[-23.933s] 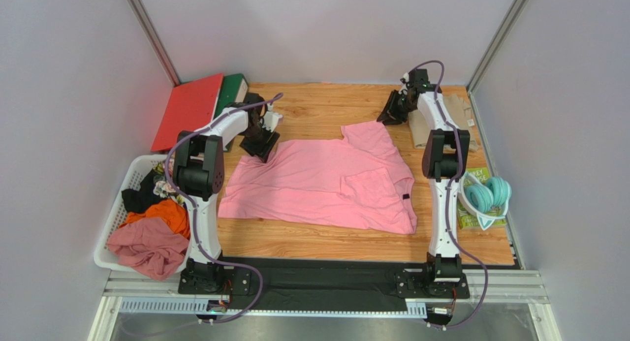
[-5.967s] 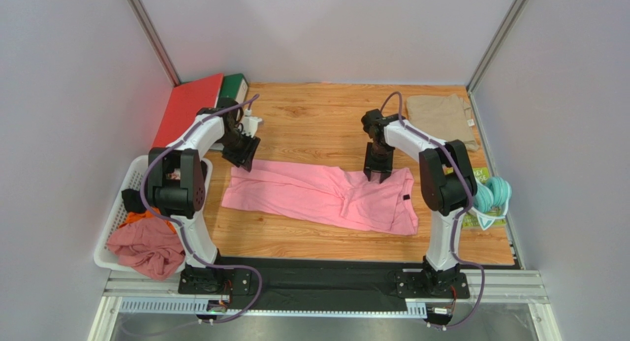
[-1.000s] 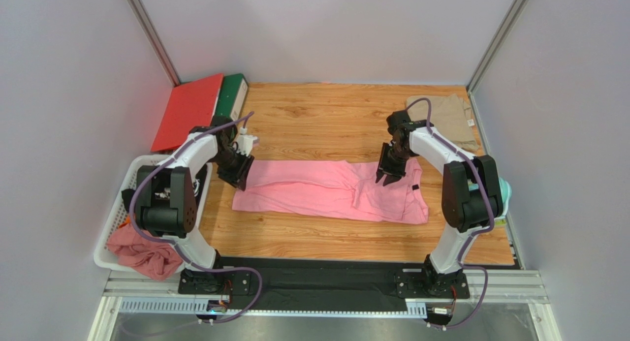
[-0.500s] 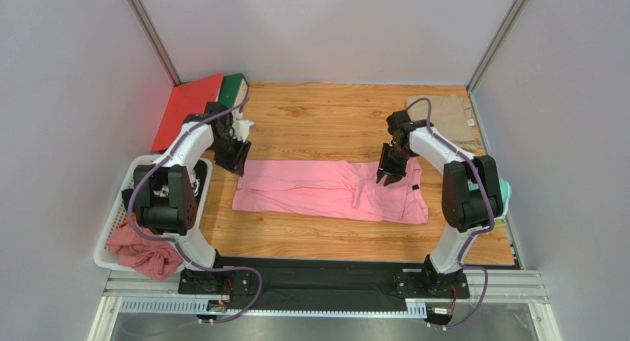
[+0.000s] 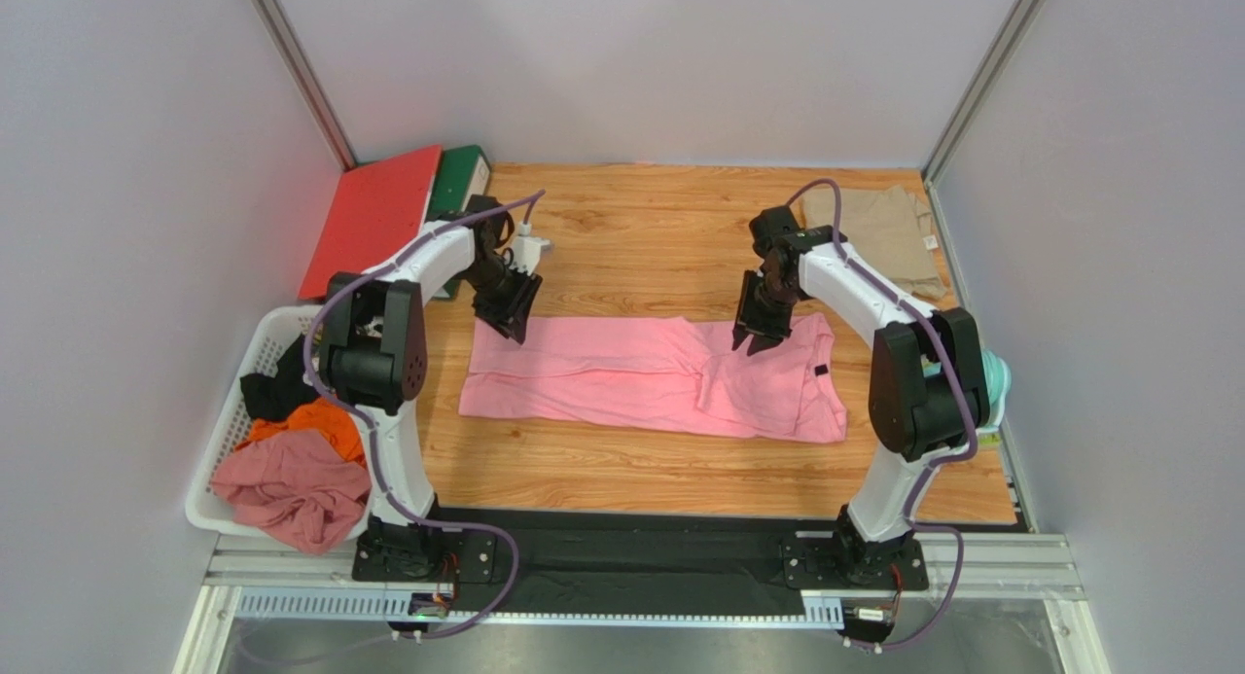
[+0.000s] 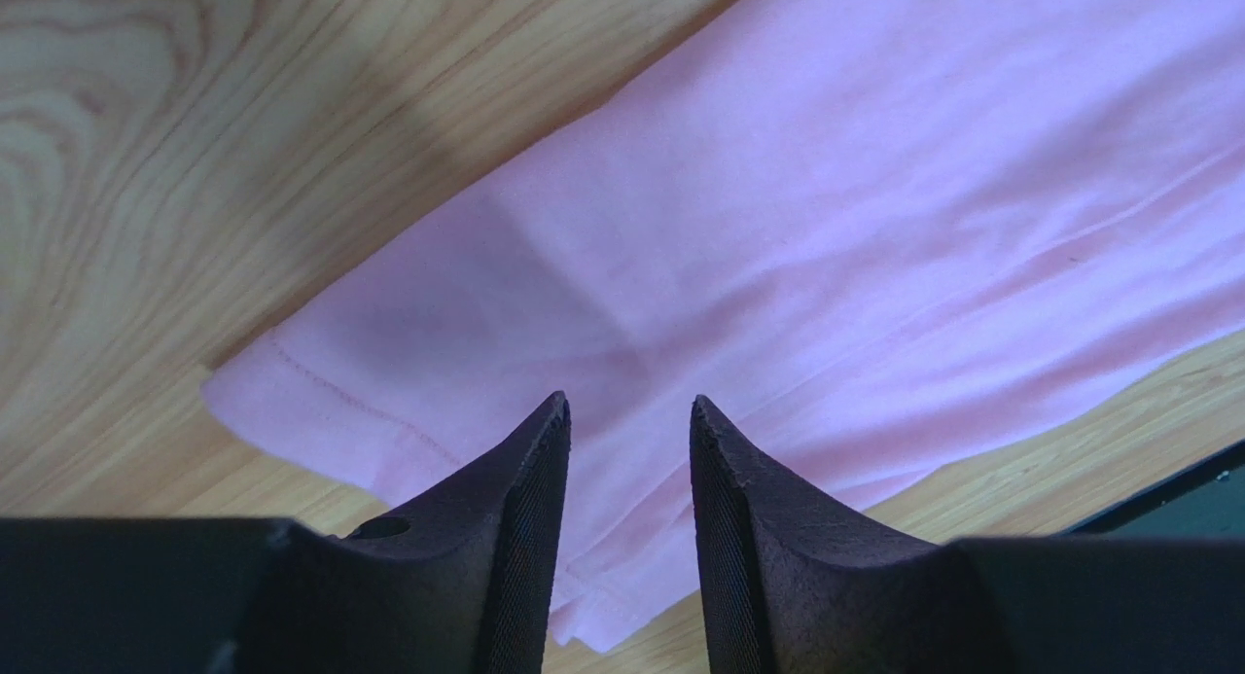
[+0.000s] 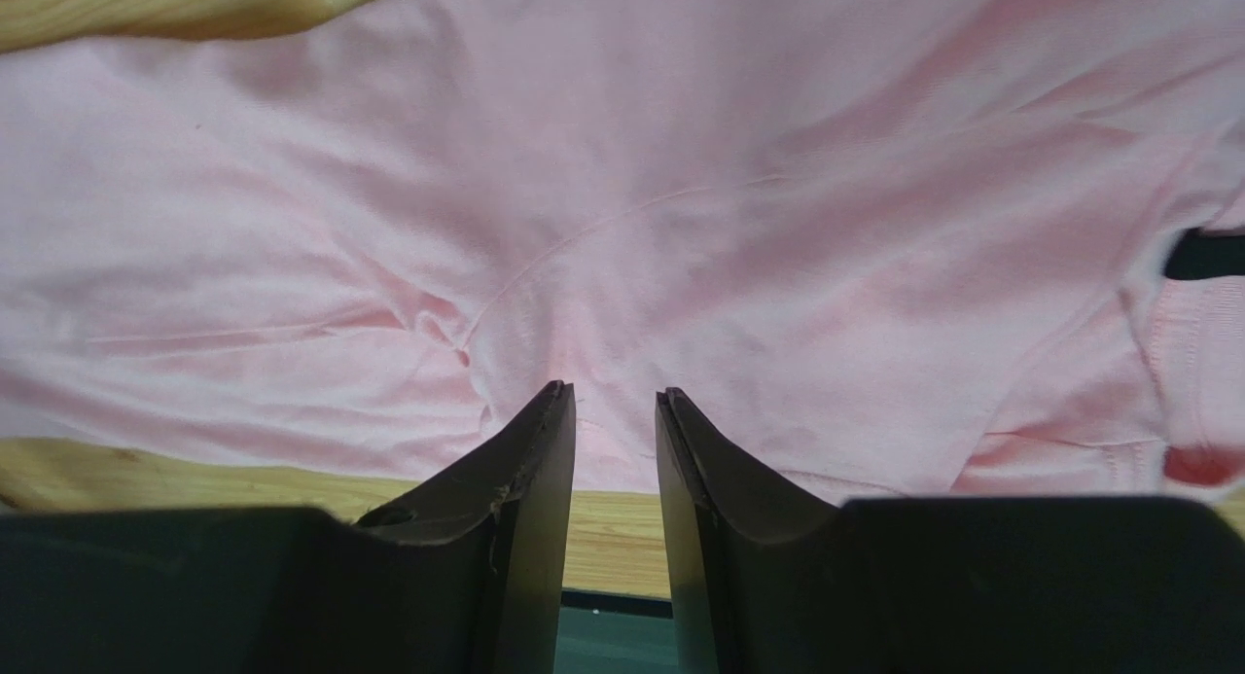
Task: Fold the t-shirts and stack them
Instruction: Rotate the tshirt 90 degrees
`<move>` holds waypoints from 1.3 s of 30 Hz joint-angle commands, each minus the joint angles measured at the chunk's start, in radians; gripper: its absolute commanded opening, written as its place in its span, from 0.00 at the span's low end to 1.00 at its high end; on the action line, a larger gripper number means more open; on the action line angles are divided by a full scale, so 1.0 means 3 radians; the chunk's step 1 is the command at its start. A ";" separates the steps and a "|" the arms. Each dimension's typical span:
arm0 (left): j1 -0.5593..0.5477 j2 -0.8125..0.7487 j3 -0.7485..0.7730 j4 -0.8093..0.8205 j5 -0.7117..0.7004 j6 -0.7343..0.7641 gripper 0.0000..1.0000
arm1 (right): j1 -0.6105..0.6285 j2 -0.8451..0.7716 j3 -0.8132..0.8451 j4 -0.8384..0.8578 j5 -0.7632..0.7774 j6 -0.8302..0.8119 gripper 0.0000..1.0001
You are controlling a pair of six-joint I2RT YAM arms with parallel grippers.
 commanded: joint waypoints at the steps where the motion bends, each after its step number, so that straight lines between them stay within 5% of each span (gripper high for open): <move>1: 0.0032 0.0109 0.0061 0.0035 0.0027 -0.0006 0.43 | -0.0036 -0.0112 0.0141 -0.0153 0.0346 0.0049 0.33; 18: 0.0257 -0.0207 -0.0838 0.0337 -0.0372 0.0515 0.41 | -0.0354 -0.0159 -0.0509 0.0067 0.0351 0.0095 0.33; 32: 0.0385 -0.0606 -0.1017 0.0214 -0.0347 0.0612 0.41 | -0.0369 0.0613 0.0043 0.0047 0.0259 -0.0017 0.32; 39: 0.0385 -0.0933 -0.1221 0.0066 -0.0316 0.0714 0.41 | -0.0471 0.1099 0.0799 -0.0163 0.0259 -0.0124 0.32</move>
